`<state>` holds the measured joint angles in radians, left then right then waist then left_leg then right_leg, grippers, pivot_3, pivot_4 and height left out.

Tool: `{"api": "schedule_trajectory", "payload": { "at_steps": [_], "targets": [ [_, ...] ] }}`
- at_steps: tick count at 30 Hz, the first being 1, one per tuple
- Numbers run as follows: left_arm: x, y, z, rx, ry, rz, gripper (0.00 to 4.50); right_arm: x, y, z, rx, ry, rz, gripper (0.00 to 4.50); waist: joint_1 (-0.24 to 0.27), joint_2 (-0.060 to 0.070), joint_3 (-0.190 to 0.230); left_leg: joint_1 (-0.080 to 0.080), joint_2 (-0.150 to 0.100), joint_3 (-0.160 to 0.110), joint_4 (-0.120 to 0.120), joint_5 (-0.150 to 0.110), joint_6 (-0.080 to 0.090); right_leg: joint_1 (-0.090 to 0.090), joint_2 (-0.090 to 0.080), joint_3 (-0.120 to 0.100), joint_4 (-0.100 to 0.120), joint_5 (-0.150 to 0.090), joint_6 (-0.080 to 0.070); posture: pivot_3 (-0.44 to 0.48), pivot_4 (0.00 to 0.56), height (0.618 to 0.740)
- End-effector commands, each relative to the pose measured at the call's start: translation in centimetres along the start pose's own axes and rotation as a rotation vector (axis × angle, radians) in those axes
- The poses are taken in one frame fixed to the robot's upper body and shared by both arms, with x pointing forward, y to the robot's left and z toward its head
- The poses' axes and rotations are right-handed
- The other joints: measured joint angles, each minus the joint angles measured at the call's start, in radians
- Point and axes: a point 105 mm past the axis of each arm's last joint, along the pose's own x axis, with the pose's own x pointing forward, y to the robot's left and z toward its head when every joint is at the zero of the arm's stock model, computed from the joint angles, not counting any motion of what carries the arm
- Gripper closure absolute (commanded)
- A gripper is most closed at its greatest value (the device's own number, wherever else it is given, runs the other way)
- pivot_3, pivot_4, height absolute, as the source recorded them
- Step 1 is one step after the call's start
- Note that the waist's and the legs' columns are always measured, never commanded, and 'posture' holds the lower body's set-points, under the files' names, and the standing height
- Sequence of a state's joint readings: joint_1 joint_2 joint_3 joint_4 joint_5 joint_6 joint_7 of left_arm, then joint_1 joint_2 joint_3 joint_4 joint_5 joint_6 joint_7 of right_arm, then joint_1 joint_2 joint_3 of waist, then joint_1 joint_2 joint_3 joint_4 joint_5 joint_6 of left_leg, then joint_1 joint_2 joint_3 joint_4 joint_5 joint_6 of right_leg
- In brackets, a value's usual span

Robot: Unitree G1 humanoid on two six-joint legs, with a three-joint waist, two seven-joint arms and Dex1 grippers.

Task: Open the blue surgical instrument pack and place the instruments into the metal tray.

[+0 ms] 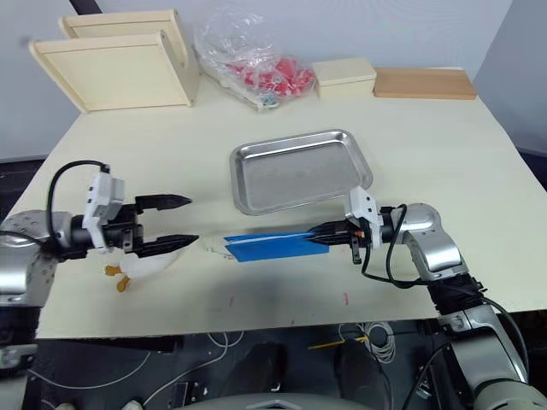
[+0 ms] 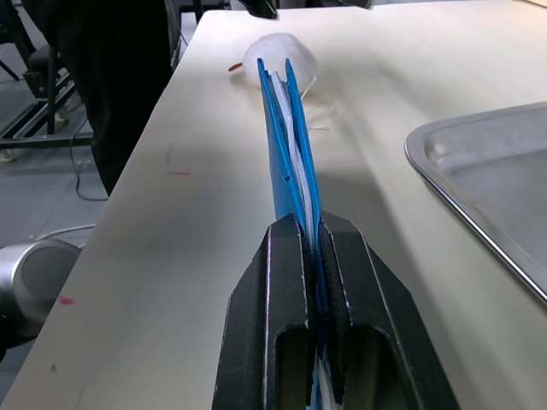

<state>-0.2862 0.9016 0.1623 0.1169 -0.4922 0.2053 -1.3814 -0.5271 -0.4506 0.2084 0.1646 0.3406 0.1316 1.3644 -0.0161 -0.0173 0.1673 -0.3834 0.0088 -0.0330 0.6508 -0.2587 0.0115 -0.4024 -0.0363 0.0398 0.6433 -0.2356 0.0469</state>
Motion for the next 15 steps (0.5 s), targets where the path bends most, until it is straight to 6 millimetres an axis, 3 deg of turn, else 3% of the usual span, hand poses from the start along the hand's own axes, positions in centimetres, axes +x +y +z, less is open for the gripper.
{"api": "schedule_trajectory", "payload": {
  "at_steps": [1,15],
  "targets": [
    [1.3,0.1,-0.2,0.033,0.005,-0.061,0.06,-0.1,-0.3,1.2,-0.040,-0.019,0.000,4.50,0.001,0.000,0.000,0.000,0.000,0.000,0.000,0.000,0.000,0.000,0.000,0.000,0.000,0.000,0.000,0.000,0.150,0.740],
    [5.3,-0.1,-0.1,0.051,-0.049,-0.194,0.06,-0.2,-0.4,1.4,-0.043,-0.019,-0.007,4.50,0.000,-0.001,0.000,-0.001,-0.001,0.000,0.001,0.000,0.000,0.000,0.001,0.000,0.001,0.000,0.000,0.000,0.150,0.740]
  ]
}}
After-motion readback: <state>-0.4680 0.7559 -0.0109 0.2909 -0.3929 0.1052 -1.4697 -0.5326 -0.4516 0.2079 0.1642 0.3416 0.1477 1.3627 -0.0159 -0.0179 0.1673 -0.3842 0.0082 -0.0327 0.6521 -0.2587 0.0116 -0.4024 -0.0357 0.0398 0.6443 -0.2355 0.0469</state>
